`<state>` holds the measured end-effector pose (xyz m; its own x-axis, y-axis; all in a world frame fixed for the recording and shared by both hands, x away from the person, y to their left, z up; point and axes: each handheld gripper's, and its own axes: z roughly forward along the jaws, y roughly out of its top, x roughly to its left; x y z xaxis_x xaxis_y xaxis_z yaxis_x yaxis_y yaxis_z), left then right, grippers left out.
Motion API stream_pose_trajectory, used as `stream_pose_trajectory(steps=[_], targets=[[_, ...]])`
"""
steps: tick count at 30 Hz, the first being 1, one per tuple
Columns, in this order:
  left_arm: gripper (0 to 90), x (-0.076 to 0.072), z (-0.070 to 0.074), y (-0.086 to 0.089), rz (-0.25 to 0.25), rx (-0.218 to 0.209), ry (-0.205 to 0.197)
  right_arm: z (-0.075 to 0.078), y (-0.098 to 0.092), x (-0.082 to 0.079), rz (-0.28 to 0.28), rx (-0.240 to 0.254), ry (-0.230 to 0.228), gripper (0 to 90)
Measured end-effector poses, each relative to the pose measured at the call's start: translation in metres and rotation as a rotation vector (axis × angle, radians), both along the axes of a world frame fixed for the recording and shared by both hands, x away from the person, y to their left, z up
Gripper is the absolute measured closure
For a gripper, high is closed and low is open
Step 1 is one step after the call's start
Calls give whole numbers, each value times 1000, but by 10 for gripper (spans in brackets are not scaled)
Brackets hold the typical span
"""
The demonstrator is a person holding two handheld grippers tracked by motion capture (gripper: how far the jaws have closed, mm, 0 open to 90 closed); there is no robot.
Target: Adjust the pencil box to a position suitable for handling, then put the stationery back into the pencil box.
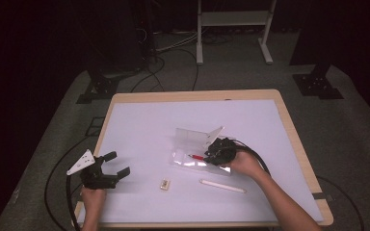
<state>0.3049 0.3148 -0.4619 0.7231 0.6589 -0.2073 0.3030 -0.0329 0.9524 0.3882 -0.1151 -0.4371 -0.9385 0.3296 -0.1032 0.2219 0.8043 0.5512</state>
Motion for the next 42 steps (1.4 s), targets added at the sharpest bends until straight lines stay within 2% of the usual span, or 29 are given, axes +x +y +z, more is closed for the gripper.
stream_pose_trajectory(steps=[2, 13, 15, 17, 22, 27, 32, 34, 36, 39, 42], targets=[[0, 0, 0, 0, -1, 2, 2, 2, -3, -2, -3, 18, 1, 663], [0, 0, 0, 0, -1, 3, -2, 15, -17, -14, -18, 51, -24, 581], [0, 0, 0, 0, -2, 6, -1, 17, -21, -17, -21, 75, -10, 566], [0, 0, 0, 0, -1, 4, -1, 20, -24, -20, -28, 84, -9, 535], [0, 0, 0, 0, 1, -1, -1, 24, -29, -29, -30, 108, 3, 524], [0, 0, 0, 0, 3, -1, 2, 26, -35, -39, -19, 115, -9, 491], [0, -1, 0, -1, 0, 10, -4, 23, -39, -48, -24, 118, 2, 481], [0, 0, 0, 0, 1, 5, -2, 22, -41, -50, -37, 111, -2, 469], [0, 0, 0, 0, 3, -4, 0, 22, -43, -51, -43, 126, 9, 470], [0, 0, 0, 0, -1, 10, -1, 21, -46, -53, -48, 129, 14, 467], [0, 0, 0, 0, 0, 6, -1, 20, -49, -55, -49, 132, 14, 460]])
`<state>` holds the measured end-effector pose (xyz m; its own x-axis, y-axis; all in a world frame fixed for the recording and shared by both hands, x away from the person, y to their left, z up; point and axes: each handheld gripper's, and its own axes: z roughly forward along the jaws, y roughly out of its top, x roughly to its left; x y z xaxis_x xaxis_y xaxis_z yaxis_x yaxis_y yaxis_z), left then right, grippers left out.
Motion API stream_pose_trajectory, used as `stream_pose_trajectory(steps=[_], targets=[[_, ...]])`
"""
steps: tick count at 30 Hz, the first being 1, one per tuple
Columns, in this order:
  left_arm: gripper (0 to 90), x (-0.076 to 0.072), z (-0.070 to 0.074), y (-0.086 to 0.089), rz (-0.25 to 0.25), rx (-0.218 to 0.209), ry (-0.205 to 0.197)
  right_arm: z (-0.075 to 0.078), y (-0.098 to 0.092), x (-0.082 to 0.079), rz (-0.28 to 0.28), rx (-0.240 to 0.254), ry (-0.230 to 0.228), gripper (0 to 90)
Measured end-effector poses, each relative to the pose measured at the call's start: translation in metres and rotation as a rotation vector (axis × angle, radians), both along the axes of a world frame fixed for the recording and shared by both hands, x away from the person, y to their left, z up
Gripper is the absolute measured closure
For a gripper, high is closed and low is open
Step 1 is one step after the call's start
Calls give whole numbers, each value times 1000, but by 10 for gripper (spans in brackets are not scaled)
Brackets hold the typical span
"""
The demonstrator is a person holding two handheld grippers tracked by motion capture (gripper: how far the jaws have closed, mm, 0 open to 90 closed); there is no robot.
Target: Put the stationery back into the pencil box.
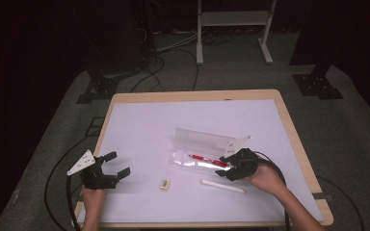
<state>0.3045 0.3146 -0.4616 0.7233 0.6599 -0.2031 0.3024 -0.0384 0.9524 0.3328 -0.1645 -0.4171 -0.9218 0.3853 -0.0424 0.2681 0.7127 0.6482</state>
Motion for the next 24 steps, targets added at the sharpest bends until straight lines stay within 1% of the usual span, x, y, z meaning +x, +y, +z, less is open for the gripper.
stream_pose_trajectory(steps=[4, 5, 7, 12, 14, 17, 23, 24], targets=[[0, 0, 0, 0, 3, -6, 1, -1, -4, -4, -11, 18, 8, 457], [0, 0, 0, 0, 3, -6, 2, -2, -5, -5, -13, 23, 17, 457], [0, 0, 0, 0, 3, -6, 1, -3, -6, -7, -7, 18, 15, 457], [0, 0, 0, 0, 4, -4, 1, -6, -8, -15, -9, 25, 19, 466], [0, 0, 0, 0, 3, 1, 1, -7, -8, -18, -3, 16, 9, 471], [0, 0, 0, 0, 1, 9, -1, -8, -8, -22, 5, 12, 15, 483], [0, 0, 0, 0, 4, -4, 2, -12, -9, -26, 15, 8, 19, 512], [0, 0, 0, 0, 2, 0, 1, -13, -9, -27, 12, 2, 23, 518]])
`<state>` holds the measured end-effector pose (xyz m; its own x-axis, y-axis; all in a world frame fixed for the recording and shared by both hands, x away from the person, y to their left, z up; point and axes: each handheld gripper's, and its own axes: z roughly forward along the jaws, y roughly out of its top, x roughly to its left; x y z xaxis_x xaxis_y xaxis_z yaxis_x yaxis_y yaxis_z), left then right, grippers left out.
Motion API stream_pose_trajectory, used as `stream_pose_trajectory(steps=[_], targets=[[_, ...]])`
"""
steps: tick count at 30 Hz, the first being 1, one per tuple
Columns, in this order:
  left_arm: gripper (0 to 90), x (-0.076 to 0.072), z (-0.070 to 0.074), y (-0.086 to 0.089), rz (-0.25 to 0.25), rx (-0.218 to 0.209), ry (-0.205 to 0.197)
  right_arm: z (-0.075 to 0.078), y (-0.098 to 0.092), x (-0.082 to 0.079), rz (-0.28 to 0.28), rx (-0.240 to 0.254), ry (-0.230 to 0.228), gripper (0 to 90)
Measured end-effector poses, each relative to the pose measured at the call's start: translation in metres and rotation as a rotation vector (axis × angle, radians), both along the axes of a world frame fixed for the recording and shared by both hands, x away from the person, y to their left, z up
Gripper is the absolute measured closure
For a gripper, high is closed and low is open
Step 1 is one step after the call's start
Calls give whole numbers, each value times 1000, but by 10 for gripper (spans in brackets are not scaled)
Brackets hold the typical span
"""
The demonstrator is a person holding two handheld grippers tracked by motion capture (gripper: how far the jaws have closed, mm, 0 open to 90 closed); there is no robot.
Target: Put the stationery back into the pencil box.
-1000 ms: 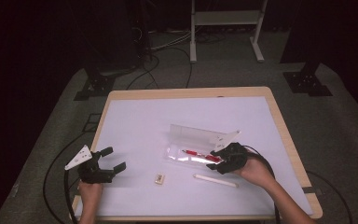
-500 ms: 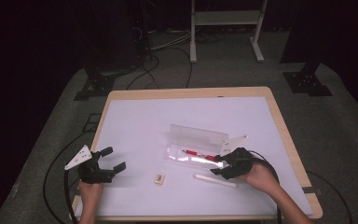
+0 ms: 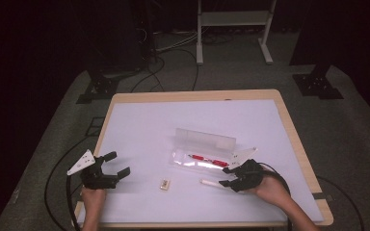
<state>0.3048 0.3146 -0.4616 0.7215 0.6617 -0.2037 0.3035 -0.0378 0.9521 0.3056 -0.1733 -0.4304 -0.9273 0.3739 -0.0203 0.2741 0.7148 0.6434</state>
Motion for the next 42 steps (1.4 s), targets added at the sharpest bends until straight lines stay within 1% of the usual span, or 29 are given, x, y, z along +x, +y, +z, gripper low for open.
stream_pose_trajectory(steps=[3, 5, 6, 10, 17, 28, 42], targets=[[0, 0, 0, 0, -1, 6, 0, -4, 0, -2, 9, -13, 6, 537], [0, 0, 0, 0, -1, 6, 0, -6, 0, -4, 10, -12, 14, 553], [0, 0, 0, 0, -1, 6, 1, -7, -1, -4, 16, -16, 11, 554], [0, 0, 0, 0, 0, 3, 0, -9, -2, -7, 14, -16, 18, 572], [0, 0, 0, 0, 0, 3, 1, -14, -2, -8, 16, -21, 30, 606], [0, 0, 0, 0, 2, 1, 2, -19, 0, -9, 31, -43, 32, 672], [0, 0, 0, 0, 0, 0, 1, -25, 6, -8, 44, -73, 31, 714]])
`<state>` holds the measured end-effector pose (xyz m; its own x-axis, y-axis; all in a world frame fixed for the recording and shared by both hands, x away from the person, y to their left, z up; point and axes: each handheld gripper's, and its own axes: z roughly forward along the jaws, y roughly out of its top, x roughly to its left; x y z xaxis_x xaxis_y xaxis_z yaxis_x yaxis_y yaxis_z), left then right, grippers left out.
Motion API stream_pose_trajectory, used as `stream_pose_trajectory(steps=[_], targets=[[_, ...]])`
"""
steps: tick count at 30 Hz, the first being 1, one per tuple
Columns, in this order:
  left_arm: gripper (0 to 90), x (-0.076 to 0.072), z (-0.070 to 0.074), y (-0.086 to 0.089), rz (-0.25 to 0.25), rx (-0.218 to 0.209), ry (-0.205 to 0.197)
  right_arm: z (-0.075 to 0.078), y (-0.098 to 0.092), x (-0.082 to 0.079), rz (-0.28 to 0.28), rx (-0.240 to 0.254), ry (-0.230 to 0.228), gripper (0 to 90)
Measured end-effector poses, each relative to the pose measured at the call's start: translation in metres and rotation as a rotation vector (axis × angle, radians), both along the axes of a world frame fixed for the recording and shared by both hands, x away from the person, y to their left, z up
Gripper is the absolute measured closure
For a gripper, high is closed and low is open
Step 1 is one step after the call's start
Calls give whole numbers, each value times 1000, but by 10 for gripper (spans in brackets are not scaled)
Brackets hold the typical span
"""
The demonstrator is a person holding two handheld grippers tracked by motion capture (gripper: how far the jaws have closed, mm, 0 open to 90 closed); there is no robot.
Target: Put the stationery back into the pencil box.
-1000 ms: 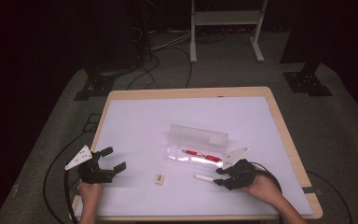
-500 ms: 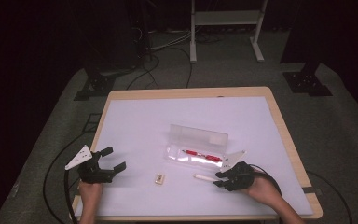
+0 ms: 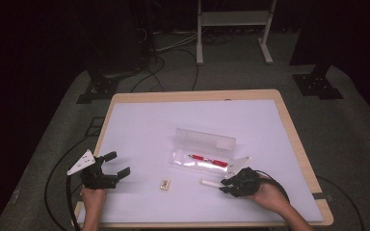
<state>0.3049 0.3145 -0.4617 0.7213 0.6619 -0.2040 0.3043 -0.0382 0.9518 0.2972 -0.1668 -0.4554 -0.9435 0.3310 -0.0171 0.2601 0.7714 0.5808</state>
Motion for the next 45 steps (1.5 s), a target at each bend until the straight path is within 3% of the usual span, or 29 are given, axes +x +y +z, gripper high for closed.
stream_pose_trajectory(steps=[20, 36, 45], targets=[[0, 0, 0, 0, -2, 4, -1, -1, 1, -2, 15, -7, -15, 779], [0, 0, 0, 0, -1, 7, 0, 18, 3, 4, 20, 14, -57, 780], [0, 0, 0, 0, -2, 7, 0, 35, 10, 11, 37, -1, -86, 780]])
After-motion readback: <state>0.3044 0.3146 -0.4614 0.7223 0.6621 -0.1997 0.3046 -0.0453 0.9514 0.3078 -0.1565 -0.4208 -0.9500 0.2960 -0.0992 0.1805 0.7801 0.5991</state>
